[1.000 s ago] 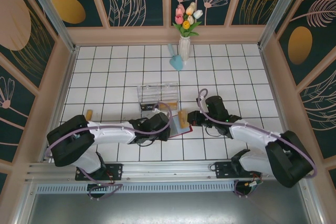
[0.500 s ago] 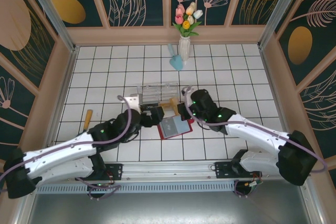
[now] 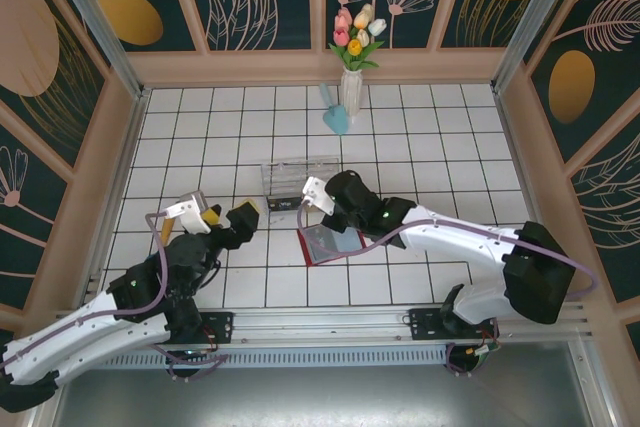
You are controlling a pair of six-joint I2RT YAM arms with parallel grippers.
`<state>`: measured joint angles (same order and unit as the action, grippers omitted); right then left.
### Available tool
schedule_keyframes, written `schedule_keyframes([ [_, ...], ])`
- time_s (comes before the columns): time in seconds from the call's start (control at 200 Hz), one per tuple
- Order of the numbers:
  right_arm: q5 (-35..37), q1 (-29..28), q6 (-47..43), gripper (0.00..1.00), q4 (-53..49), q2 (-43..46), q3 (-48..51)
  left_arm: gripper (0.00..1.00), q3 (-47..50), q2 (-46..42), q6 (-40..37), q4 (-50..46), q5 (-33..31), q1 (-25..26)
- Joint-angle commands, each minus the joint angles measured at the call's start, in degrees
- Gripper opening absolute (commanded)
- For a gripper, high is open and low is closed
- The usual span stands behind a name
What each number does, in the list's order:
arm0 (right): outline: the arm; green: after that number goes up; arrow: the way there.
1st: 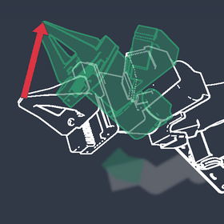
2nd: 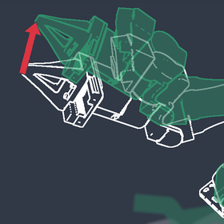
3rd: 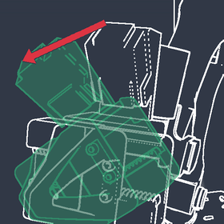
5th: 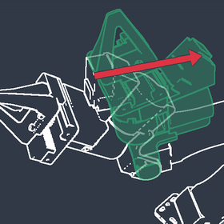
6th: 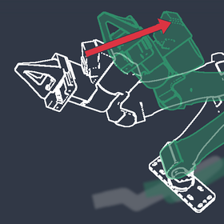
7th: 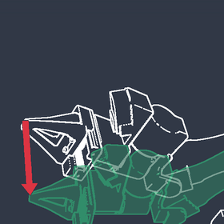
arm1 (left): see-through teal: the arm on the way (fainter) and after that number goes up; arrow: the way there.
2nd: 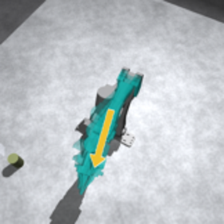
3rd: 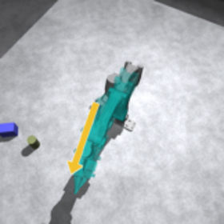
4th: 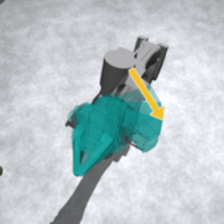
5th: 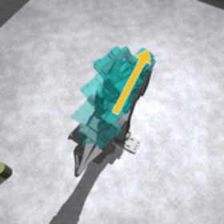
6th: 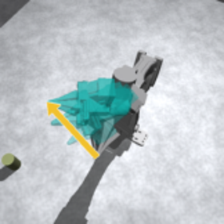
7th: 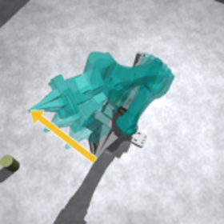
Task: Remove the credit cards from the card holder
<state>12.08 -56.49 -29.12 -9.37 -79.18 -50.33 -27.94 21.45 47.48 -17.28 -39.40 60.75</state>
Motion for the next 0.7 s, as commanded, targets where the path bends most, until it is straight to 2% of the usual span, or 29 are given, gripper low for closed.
schedule_keyframes([
  [0.0,-1.5,0.2,-13.3,0.0,-3.5,-1.6,-0.3,0.99,0.4,-1.5,-3.7,-2.4,-2.0,-0.2],
  [0.24,-2.3,0.7,-21.6,0.0,-8.9,-7.8,-5.4,0.99,0.6,-0.9,-5.7,-1.6,0.3,-0.2],
  [0.696,-3.5,2.8,-26.3,0.0,-5.8,-11.4,-8.0,0.99,2.1,-1.0,-4.8,-0.6,3.2,-0.2],
])
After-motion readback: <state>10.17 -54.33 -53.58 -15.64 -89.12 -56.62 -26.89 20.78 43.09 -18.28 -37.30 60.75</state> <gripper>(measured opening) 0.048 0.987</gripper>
